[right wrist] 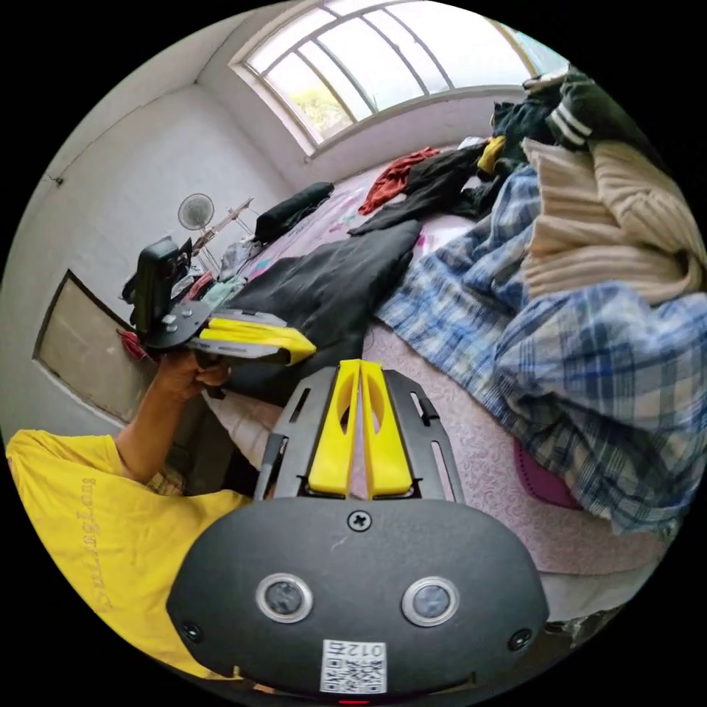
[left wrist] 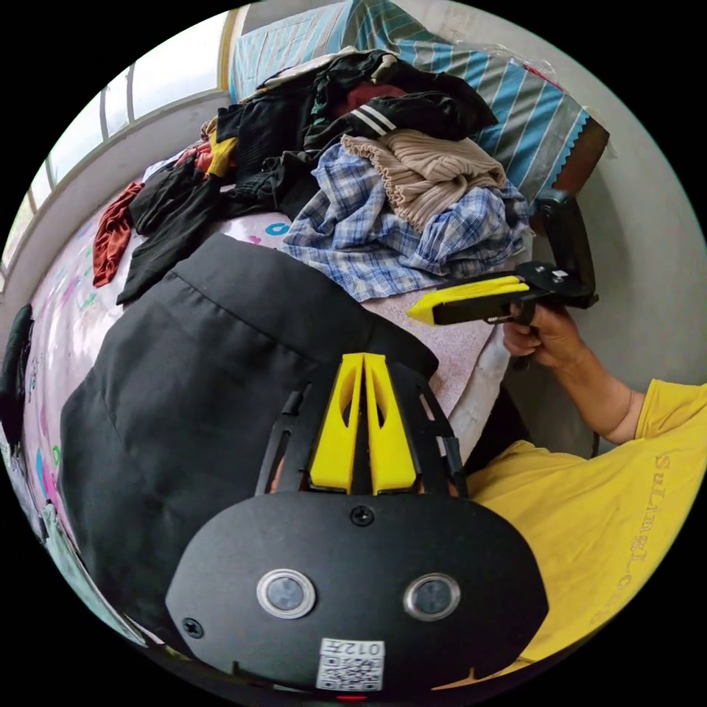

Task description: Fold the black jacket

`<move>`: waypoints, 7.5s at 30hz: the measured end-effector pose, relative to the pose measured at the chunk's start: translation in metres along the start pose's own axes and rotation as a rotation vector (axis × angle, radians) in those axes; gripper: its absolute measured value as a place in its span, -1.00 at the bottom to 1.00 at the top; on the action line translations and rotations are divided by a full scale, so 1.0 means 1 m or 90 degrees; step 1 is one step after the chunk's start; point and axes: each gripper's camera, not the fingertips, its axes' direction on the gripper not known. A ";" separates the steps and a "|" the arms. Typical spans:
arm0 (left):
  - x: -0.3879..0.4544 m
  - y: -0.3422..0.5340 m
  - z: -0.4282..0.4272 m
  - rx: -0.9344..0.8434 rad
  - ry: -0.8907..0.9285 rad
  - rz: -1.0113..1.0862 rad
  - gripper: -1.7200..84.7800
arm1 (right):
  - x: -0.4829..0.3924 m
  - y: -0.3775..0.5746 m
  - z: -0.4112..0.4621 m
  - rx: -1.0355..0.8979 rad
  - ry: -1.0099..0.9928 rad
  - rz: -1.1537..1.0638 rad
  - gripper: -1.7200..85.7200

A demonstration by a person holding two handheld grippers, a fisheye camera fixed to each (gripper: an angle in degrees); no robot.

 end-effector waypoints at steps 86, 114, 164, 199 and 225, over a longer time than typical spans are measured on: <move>-0.340 0.277 0.021 0.022 -0.226 -0.419 -0.95 | -0.114 -0.153 0.246 -0.094 0.149 -0.163 -0.95; -0.115 0.380 0.002 0.000 -0.379 -0.366 -0.95 | -0.174 -0.004 0.187 -0.097 0.237 -0.237 -0.96; -0.064 0.802 -0.005 0.342 -0.036 -0.621 -0.83 | -0.111 0.043 0.075 -0.122 0.062 -0.153 -0.96; -0.099 0.712 0.006 0.209 -0.122 -0.512 -0.95 | -0.104 0.036 0.069 -0.121 0.071 -0.157 -0.96; -0.224 0.572 0.018 0.112 -0.189 -0.586 -0.95 | -0.101 0.028 0.085 -0.122 0.064 -0.152 -0.96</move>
